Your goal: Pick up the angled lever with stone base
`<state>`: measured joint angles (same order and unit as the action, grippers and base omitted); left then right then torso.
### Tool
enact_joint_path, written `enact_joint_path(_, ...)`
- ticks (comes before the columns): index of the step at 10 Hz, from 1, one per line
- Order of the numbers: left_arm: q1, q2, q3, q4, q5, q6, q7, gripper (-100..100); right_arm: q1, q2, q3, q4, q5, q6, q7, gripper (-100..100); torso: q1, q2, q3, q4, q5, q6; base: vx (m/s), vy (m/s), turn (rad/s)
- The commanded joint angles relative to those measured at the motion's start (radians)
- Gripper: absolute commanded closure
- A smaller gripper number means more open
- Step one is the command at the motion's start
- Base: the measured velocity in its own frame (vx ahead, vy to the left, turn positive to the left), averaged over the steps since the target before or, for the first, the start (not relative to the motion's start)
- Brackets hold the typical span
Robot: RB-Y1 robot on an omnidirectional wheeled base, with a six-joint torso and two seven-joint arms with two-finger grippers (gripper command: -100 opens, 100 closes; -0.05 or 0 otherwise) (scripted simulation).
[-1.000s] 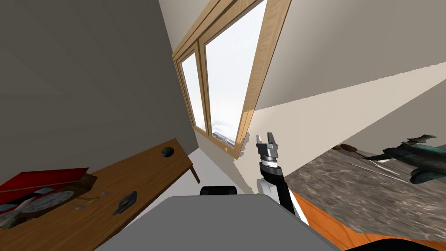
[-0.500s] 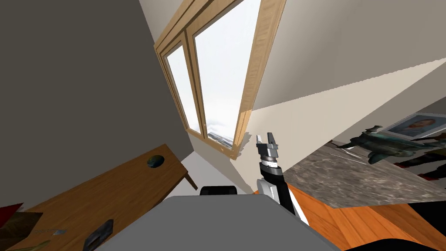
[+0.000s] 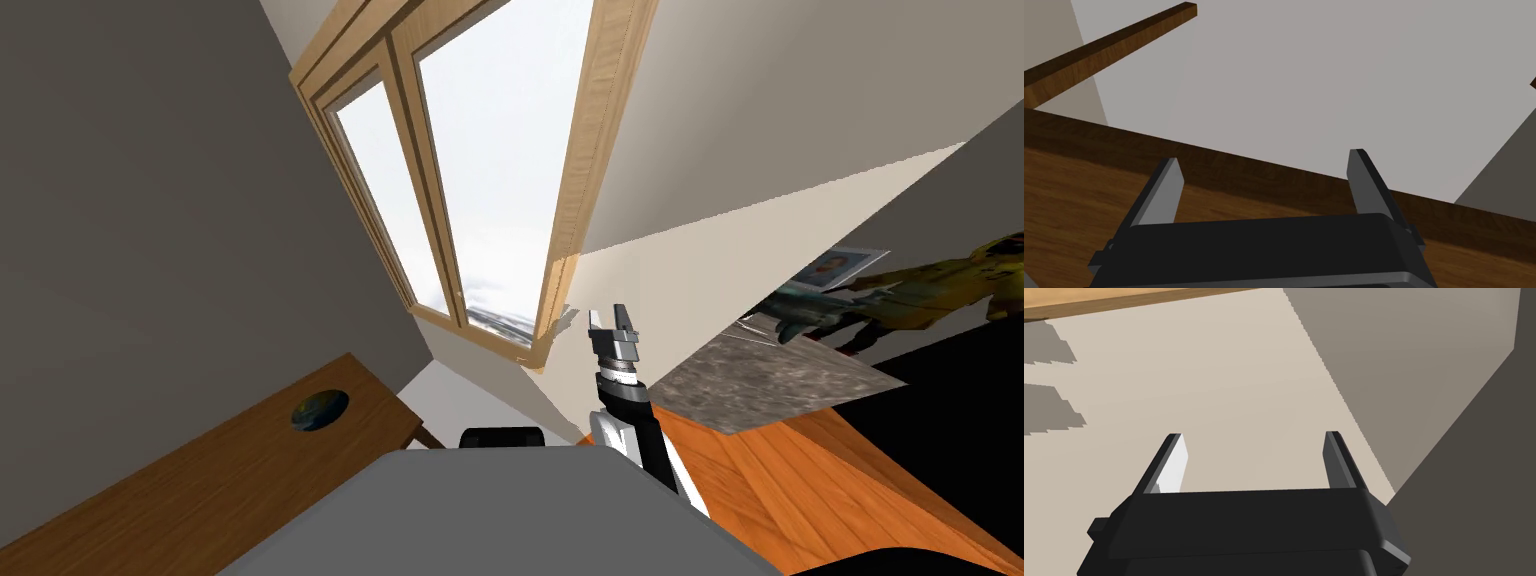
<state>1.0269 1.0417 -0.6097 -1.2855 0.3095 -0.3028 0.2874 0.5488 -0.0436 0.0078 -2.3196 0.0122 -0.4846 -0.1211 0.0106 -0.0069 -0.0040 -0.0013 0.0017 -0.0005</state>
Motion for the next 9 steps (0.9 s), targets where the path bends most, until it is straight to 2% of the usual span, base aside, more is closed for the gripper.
enact_joint_path(1, 0.0, 0.022, -0.009, 0.034, -0.004, 0.02, 0.03, -100, 0.0, 0.0, 0.0, 0.0, 0.0, 0.0, 0.0, 0, 0.0, 0.0, 0.0, 0.0, 0.0, 0.0, 0.124, 0.167, -0.202)
enact_joint_path(4, 0.006, 0.066, -0.006, 0.089, -0.004, 0.025, 0.062, -100, 0.0, 0.0, 0.0, 0.0, 0.0, 0.0, 0.0, 0, -0.001, 0.0, 0.0, 0.0, 0.0, 0.0, 0.102, 0.185, -0.186)
enact_joint_path(5, 0.005, 0.072, -0.003, 0.097, -0.003, 0.027, 0.066, -100, 0.0, 0.0, 0.0, 0.0, 0.0, 0.0, 0.0, 0, 0.0, 0.001, 0.0, 0.0, 0.0, 0.0, 0.064, 0.194, -0.076)
enact_joint_path(6, 0.015, 0.07, 0.003, 0.077, -0.002, 0.031, 0.058, -100, 0.0, 0.0, 0.0, 0.0, 0.0, 0.0, 0.0, 0, -0.001, 0.002, 0.001, 0.001, 0.0, -0.001, 0.01, 0.047, -0.043)
enact_joint_path(7, 0.014, 0.071, 0.004, 0.078, -0.002, 0.033, 0.059, 0, 0.0, 0.0, 0.0, 0.0, 0.0, 0.0, 0.0, 0, -0.009, 0.005, 0.003, 0.001, -0.001, -0.002, 0.0, 0.0, 0.0)
enact_joint_path(8, -0.009, 0.036, -0.002, 0.099, -0.011, 0.046, 0.055, -100, 0.001, 0.001, 0.0, 0.0, 0.0, 0.0, 0.0, 0, -0.012, 0.005, 0.003, 0.001, -0.002, -0.002, -0.017, 0.01, -0.055)
enact_joint_path(9, -0.021, 0.018, -0.006, 0.109, -0.016, 0.052, 0.053, -100, 0.0, 0.001, 0.0, 0.0, 0.0, 0.0, 0.0, 0, -0.013, 0.006, 0.004, 0.002, -0.002, -0.002, -0.026, 0.015, -0.086)
